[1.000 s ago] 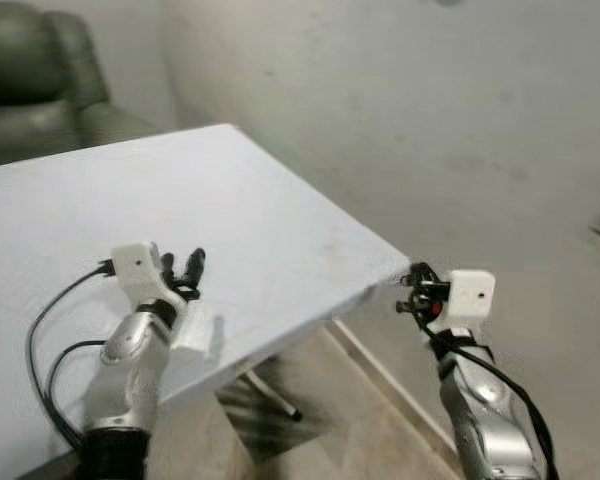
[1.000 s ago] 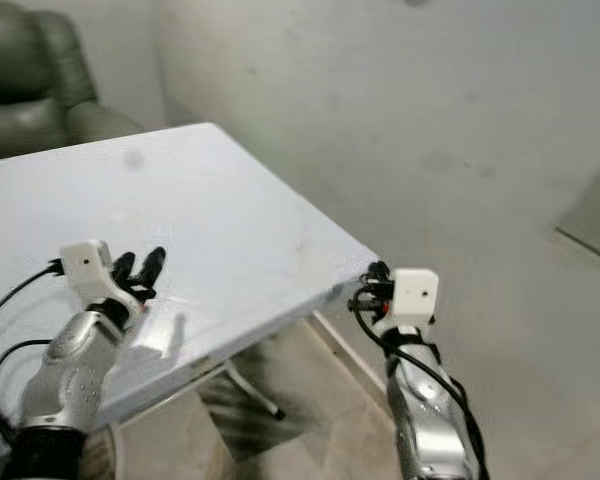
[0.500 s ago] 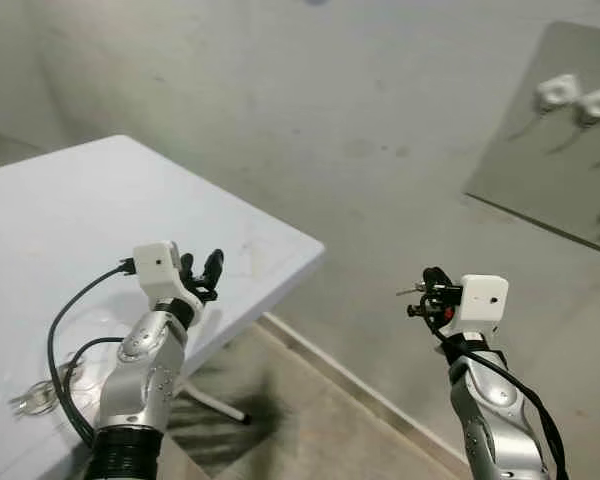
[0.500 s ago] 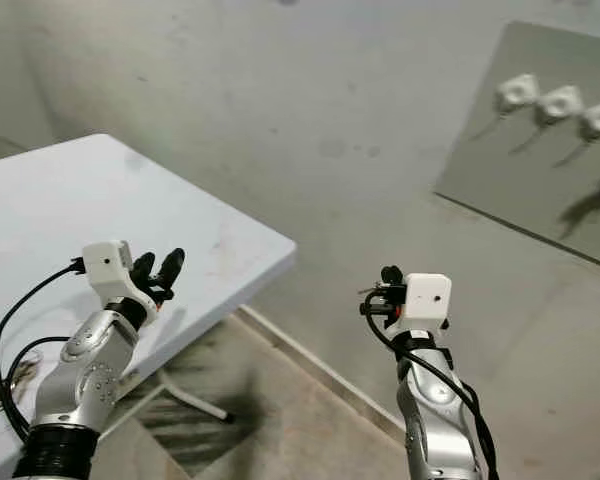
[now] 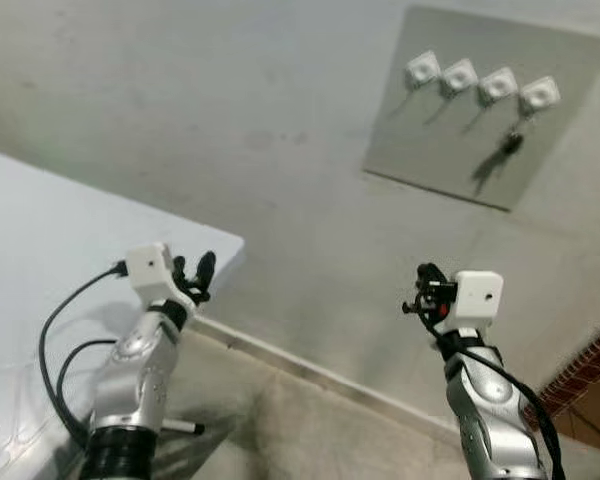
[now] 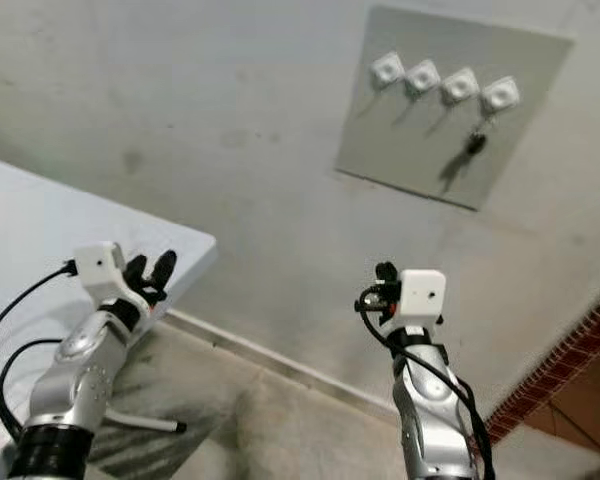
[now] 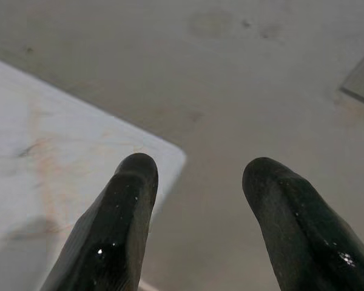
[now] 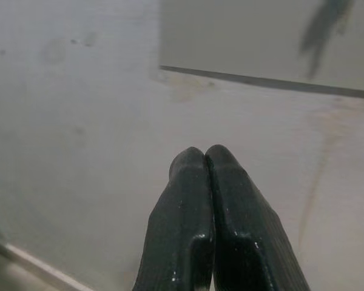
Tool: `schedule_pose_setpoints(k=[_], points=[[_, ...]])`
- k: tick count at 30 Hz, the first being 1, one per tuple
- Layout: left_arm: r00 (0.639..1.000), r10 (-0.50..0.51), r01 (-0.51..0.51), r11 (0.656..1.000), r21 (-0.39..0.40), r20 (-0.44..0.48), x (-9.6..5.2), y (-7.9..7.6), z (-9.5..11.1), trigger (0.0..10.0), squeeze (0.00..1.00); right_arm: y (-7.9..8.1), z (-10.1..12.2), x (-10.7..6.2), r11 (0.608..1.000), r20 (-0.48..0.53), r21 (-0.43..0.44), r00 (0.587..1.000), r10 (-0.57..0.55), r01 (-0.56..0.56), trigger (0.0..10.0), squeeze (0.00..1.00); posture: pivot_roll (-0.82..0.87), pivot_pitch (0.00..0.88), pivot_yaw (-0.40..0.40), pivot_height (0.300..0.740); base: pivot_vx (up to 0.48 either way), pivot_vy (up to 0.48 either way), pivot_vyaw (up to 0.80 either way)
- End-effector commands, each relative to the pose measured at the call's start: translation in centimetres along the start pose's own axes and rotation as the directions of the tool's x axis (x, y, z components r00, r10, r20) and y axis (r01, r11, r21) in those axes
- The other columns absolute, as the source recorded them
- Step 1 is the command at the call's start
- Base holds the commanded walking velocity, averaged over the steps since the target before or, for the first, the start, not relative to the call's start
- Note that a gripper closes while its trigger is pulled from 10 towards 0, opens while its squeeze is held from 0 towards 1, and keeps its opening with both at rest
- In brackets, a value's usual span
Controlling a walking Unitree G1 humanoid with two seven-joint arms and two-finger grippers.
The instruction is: Hang keys on a hook
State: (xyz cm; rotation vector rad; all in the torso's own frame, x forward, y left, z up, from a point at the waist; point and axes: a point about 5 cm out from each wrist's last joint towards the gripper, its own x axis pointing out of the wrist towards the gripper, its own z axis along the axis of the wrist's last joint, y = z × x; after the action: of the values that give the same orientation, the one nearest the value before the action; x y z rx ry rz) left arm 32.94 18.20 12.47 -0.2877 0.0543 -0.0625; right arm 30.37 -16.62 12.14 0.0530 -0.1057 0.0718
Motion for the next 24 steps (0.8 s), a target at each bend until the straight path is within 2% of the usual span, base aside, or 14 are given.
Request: schedule_pose_setpoints(k=[1,22,24], points=[[0.999,-0.032,0.032,1.0,-0.002,-0.009,0.24,-0.99,-0.2,10.0,0.0,-0.76,0.23,-0.15,1.0,0.005,-0.009,1.0,-0.022,0.022,10.0,0.0,0.03,0.0,-0.042,0.74,0.0,0.0,-0.76],[0.999,-0.035,0.035,0.999,0.0,-0.005,0.5,-1.13,-0.11,10.0,0.0,-0.77,0.27,0.06,1.0,0.003,-0.016,1.0,-0.024,0.024,10.0,0.0,0.04,0.0,-0.046,0.74,0.0,0.0,-0.75],[0.999,-0.036,0.036,0.999,0.0,-0.004,0.49,-1.18,-0.12,10.0,0.0,-0.77,0.31,0.05,1.0,0.009,-0.013,1.0,-0.026,0.026,10.0,0.0,0.04,0.0,-0.046,0.74,0.0,0.0,0.0]])
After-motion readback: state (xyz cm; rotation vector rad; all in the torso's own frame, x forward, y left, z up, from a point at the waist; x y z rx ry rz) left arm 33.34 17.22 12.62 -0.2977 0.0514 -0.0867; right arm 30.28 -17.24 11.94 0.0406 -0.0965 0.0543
